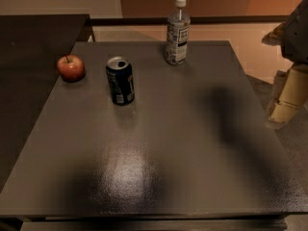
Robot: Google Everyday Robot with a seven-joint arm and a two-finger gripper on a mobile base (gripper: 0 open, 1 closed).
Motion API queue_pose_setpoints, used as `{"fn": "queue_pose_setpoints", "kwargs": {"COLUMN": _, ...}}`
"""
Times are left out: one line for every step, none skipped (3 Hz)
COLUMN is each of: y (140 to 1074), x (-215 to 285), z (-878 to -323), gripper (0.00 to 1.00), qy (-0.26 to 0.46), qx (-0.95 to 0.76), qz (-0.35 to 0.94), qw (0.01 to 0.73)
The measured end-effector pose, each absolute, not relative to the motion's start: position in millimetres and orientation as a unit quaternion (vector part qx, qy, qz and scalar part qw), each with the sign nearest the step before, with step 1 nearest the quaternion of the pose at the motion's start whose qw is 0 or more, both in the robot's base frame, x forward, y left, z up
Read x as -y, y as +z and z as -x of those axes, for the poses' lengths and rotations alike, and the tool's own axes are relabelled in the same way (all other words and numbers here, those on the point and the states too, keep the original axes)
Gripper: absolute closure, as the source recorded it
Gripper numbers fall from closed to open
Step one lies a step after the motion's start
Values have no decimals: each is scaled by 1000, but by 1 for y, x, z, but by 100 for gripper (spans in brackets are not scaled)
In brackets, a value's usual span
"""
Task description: Pick blue plastic bottle
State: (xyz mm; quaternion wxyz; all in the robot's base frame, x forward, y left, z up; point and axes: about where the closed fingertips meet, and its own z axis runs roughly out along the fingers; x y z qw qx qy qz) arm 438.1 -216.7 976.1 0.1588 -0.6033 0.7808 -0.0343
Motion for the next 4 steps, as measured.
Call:
{"fn": "queue_pose_setpoints", "kwargs": {"y": 976, "x": 217, "z": -438, "gripper": 0, "qy": -34, "qx": -781, "qz": 603, "qw": 159}}
{"fn": "queue_pose_setpoints", "kwargs": {"y": 979, "x": 208, "z": -453, "gripper": 0, "qy": -29, "qx": -775, "qz": 605, "qw": 182}}
{"fn": "queue_pose_setpoints", "kwargs": {"y": 982, "x": 193, "z": -483, "gripper": 0, "qy": -15, "qx": -769, "qz": 601, "qw": 218}}
{"fn": "queue_pose_setpoints", "kwargs": {"y": 981, "x": 177, "z": -525, "gripper": 0, "qy": -5, "qx": -768, "qz": 589, "qw": 251}}
